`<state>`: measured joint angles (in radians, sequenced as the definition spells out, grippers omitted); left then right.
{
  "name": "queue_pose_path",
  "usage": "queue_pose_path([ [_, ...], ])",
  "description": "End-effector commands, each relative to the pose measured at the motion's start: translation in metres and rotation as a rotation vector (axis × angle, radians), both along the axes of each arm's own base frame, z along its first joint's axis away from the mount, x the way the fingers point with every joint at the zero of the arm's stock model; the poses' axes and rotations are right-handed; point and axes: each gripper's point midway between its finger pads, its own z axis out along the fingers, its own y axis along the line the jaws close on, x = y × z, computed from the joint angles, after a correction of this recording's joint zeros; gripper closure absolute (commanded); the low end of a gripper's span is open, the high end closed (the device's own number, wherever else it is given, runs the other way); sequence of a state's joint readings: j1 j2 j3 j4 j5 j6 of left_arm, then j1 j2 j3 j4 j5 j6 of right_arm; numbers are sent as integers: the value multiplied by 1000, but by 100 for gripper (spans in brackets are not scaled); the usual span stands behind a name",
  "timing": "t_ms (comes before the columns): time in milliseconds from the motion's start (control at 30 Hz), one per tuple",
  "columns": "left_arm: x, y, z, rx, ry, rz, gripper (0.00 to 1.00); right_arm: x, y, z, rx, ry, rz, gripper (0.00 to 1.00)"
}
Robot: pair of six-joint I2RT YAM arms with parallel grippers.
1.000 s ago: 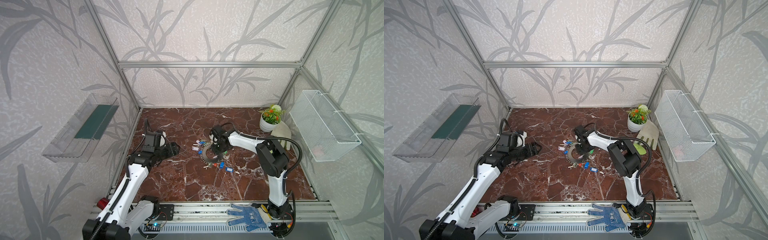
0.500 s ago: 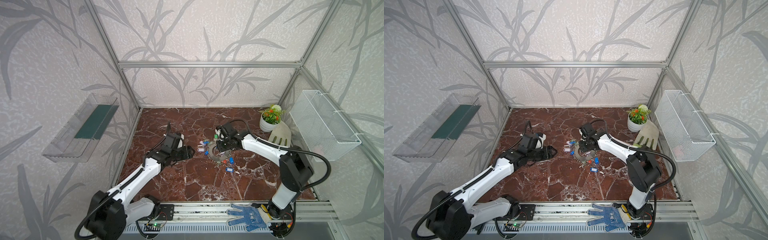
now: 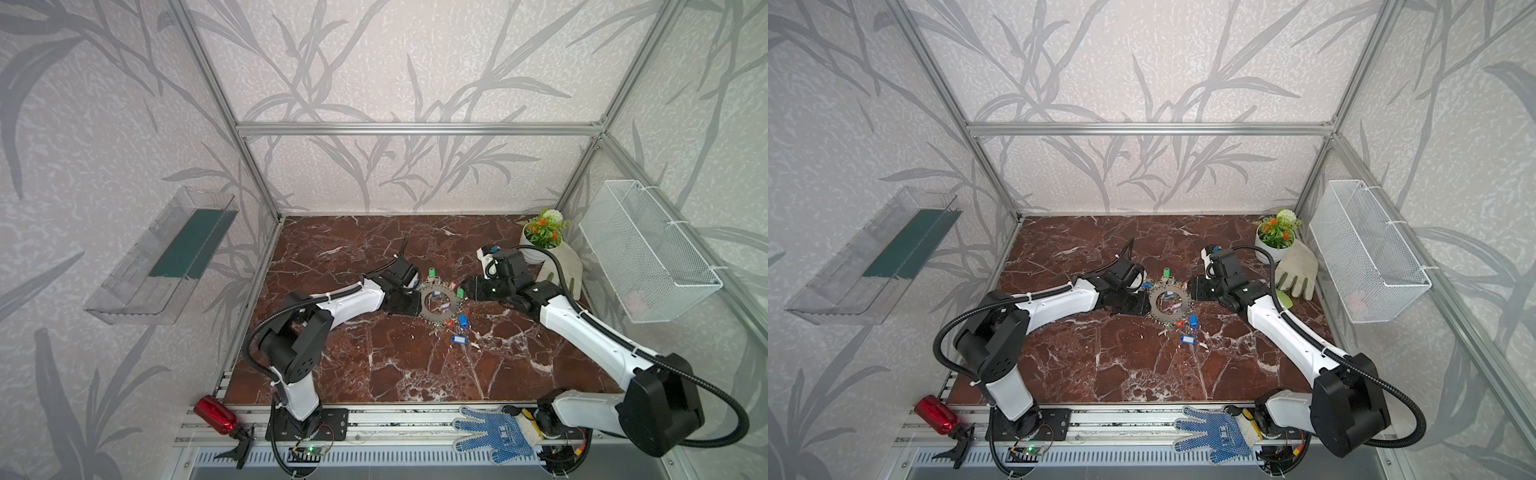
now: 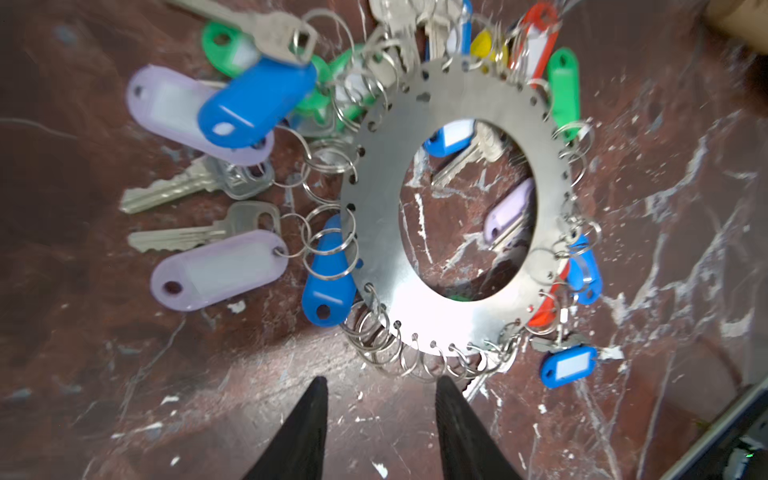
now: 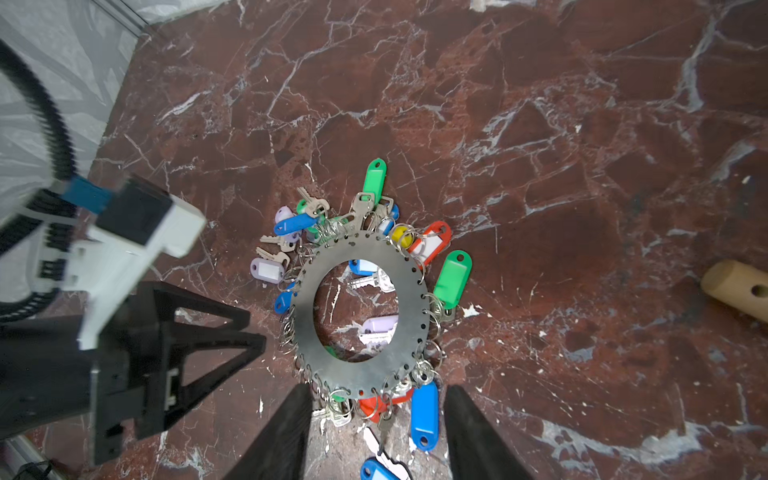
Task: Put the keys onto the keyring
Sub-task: 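Grasp the steel plate edge with the left gripper while the right hovers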
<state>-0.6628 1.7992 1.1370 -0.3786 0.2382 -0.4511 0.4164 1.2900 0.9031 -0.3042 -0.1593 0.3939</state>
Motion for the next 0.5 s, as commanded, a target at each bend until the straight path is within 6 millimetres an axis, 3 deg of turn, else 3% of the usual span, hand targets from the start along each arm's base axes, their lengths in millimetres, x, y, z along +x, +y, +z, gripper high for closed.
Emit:
queue_pose_path([
  [0,2,-1,-6,65,-10,-56,57,5,2,4,25,-18,4,47],
  [200,10,-4,-15,124,-23,-56,64,8,7,0,39,-13,16,47],
  [467,16,-6,-6,128,-68,-44,70,12,11,-7,44,-2,27,49],
])
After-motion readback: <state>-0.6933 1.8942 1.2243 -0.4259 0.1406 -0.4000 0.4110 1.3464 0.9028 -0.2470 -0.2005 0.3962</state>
